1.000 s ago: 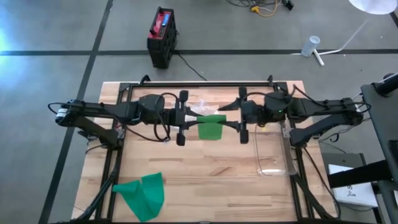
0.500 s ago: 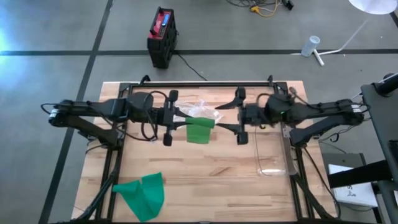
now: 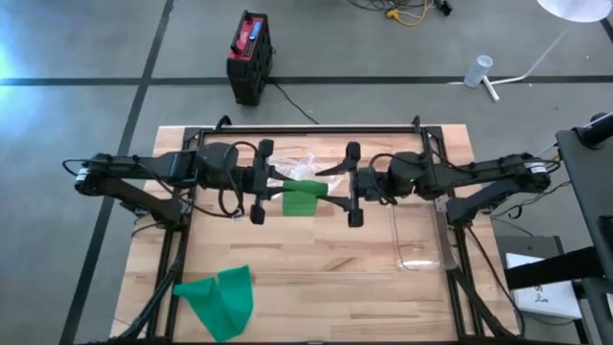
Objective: Roll bandage
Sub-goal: Roll the green bandage
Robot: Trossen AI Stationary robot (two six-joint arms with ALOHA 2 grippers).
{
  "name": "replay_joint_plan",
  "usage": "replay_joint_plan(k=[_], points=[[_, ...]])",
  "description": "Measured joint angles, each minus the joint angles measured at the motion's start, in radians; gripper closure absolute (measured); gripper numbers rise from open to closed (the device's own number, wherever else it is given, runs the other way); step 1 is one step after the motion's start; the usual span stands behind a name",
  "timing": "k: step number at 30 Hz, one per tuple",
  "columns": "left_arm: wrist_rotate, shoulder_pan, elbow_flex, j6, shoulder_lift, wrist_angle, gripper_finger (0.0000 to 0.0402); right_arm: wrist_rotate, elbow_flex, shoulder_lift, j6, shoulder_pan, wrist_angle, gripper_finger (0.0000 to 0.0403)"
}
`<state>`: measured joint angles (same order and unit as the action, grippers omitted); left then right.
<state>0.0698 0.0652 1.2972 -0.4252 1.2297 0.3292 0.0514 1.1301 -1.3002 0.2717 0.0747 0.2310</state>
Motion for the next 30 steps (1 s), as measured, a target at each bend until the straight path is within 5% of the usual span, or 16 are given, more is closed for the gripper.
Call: replay_joint_plan(k=[15,23,30], points=[[0.002,0.012,-0.002,0.004,-0.007,-0.010,0.0373,0.001,0.011,-0.045,0.031,-0.004,-0.010,0.0248],[-0.016,0.028,-0.002,-0.012,0.005,-0.057,0.0353,-0.007,0.026,-0.036,0.009,-0.008,-0.009,0.0374],[-0.021,0.041,-0.003,0.045,-0.036,-0.085,0.0335,0.017,0.065,-0.010,0.093,0.006,-0.019,0.0375]])
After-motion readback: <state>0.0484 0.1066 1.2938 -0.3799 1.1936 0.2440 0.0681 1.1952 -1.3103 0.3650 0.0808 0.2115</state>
